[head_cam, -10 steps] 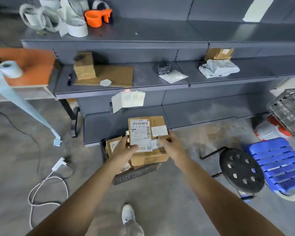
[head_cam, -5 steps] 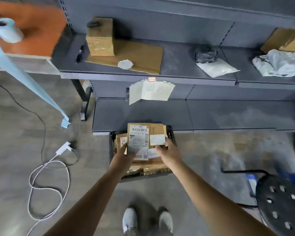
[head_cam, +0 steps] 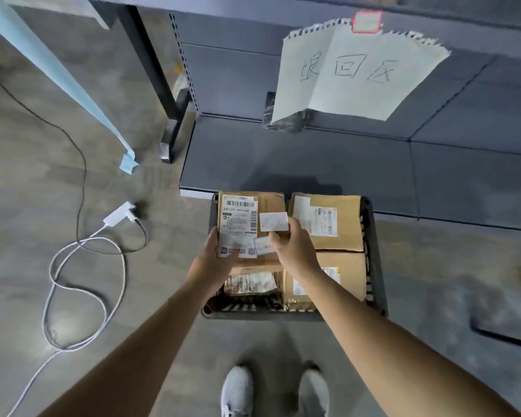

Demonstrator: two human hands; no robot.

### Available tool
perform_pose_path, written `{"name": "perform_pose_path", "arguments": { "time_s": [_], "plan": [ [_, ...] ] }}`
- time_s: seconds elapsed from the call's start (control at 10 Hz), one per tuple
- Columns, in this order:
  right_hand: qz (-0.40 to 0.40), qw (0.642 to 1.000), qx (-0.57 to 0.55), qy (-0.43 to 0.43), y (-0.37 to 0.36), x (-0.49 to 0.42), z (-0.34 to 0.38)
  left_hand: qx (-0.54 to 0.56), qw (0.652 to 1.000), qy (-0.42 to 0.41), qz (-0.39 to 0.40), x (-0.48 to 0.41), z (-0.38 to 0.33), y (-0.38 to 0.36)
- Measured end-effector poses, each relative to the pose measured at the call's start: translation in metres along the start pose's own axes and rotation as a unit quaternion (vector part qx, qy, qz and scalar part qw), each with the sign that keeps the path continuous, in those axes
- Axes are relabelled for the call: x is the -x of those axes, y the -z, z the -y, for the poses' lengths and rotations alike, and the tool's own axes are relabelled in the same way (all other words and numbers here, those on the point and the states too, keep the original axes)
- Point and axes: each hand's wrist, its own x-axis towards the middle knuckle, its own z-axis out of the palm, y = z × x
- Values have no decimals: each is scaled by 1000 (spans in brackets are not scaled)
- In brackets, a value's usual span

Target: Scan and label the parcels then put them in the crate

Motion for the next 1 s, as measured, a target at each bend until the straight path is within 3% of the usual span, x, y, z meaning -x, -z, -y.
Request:
{"name": "perform_pose_path", "arguments": {
  "time_s": [0.4,1.0],
  "plan": [
    [-24,1000,15,-12,-9,-47,-37,-22,999,-13,-32,-44,2,-36],
    [-18,998,50,-29,20,-13,-9,-85,994,49,-51,-11,-28,-18]
  ]
}}
